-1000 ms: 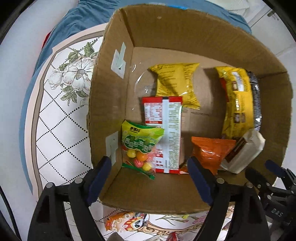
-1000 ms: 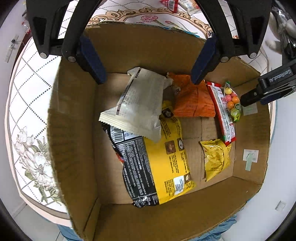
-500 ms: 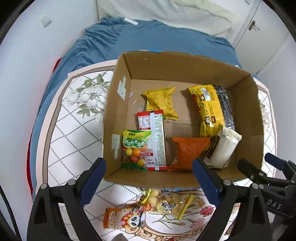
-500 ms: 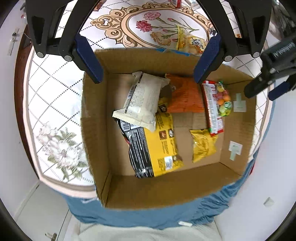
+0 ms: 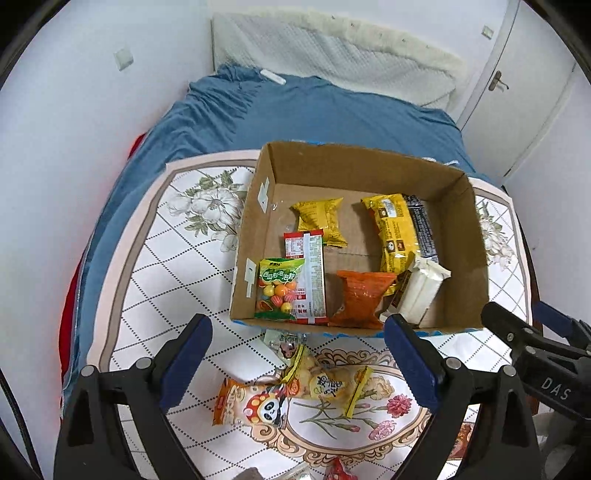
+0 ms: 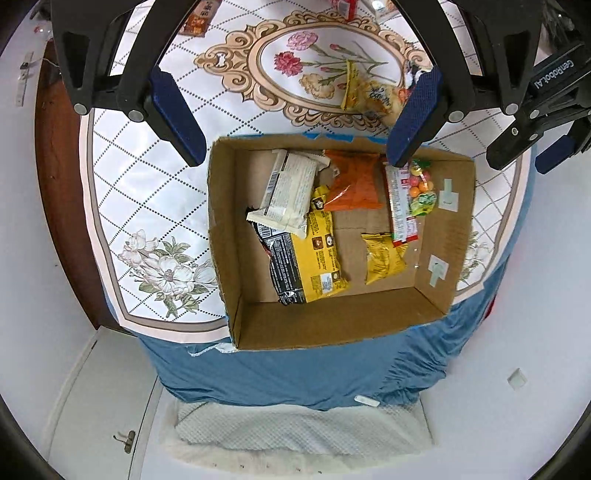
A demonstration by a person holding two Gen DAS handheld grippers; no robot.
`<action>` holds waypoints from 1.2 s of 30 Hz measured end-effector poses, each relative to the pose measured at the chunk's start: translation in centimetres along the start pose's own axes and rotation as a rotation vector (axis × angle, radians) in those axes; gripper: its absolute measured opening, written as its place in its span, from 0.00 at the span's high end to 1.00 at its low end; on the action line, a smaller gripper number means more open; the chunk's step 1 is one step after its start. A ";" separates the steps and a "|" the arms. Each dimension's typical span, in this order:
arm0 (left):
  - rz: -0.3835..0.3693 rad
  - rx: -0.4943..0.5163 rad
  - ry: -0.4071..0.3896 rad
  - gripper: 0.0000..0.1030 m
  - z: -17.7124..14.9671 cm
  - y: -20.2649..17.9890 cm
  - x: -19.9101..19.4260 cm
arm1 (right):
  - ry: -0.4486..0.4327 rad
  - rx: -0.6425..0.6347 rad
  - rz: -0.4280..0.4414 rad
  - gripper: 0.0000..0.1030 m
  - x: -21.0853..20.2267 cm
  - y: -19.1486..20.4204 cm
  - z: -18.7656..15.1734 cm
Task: Organize snacks
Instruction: 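Grasp cookie packet with left tool while right tool grasps red packet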
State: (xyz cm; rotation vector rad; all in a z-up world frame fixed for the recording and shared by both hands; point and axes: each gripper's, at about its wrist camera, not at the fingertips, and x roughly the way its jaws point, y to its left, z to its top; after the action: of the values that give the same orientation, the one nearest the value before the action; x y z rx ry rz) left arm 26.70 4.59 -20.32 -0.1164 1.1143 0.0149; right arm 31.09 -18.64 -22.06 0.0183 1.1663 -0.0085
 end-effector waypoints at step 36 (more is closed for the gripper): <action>0.100 -0.240 0.623 0.08 -25.7 5.8 10.0 | 0.626 0.176 0.287 0.50 15.0 1.6 -27.6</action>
State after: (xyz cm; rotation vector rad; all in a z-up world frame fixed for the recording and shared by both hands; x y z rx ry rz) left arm 7.77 7.30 -40.98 -0.2929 1.7384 0.2139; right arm 11.61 -16.51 -46.70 0.3662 1.7764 0.1585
